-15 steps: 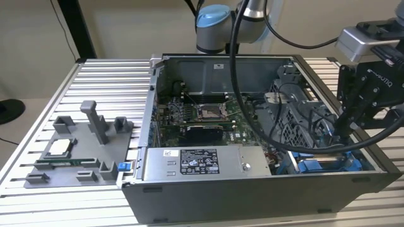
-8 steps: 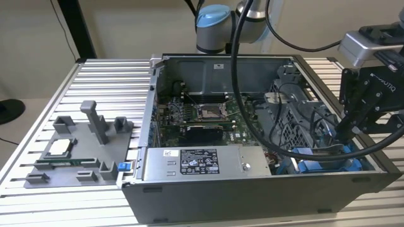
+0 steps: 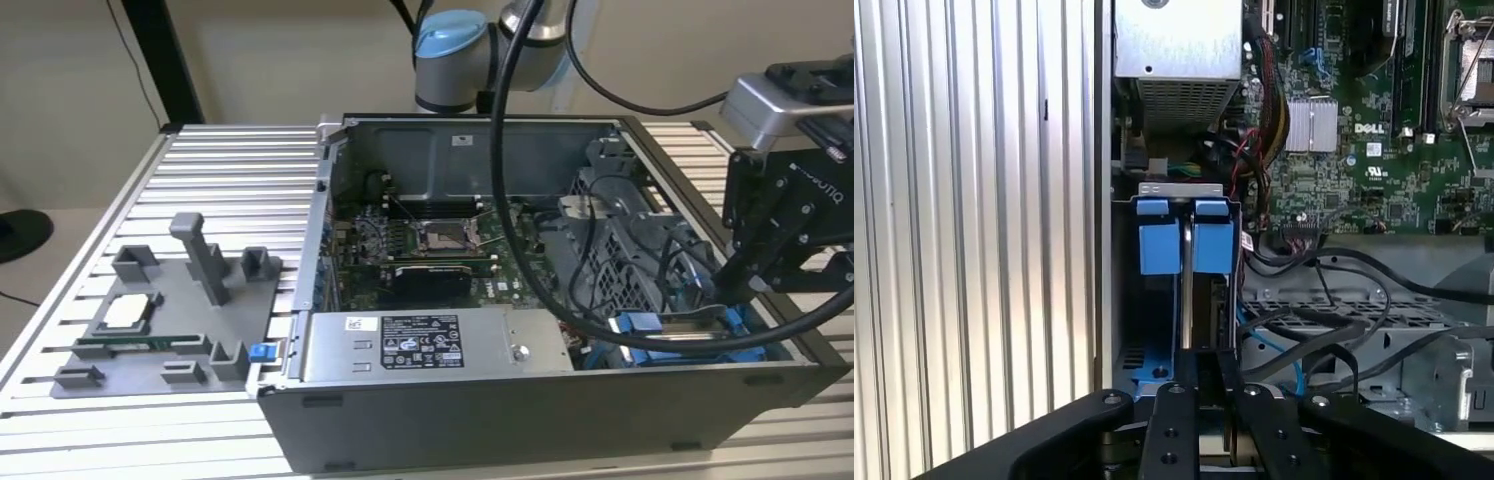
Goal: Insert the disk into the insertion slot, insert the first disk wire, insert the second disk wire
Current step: 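Insert the first disk wire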
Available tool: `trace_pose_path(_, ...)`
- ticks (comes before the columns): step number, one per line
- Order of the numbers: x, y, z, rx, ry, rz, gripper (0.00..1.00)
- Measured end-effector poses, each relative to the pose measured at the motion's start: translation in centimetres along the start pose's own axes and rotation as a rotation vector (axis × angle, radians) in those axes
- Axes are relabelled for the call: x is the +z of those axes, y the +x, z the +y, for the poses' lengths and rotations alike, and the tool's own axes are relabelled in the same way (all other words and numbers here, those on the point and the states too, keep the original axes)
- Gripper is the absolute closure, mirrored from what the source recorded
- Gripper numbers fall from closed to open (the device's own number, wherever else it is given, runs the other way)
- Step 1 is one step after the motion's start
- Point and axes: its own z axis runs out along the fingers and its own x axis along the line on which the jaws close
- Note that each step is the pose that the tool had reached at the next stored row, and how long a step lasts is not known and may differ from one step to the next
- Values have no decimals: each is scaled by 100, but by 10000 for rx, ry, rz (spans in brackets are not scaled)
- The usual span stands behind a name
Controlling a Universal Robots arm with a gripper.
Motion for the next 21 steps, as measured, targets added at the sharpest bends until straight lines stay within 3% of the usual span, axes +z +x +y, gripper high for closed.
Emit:
trace_pose_path(10,1,3,-14,64,-13,1,100)
trace_pose_path(13,8,9,-16,94,-170,5,100)
trace_pose_path(17,21,28,-20,140,-468,15,100)
trace_pose_path(21,44,48,-20,223,-661,17,100)
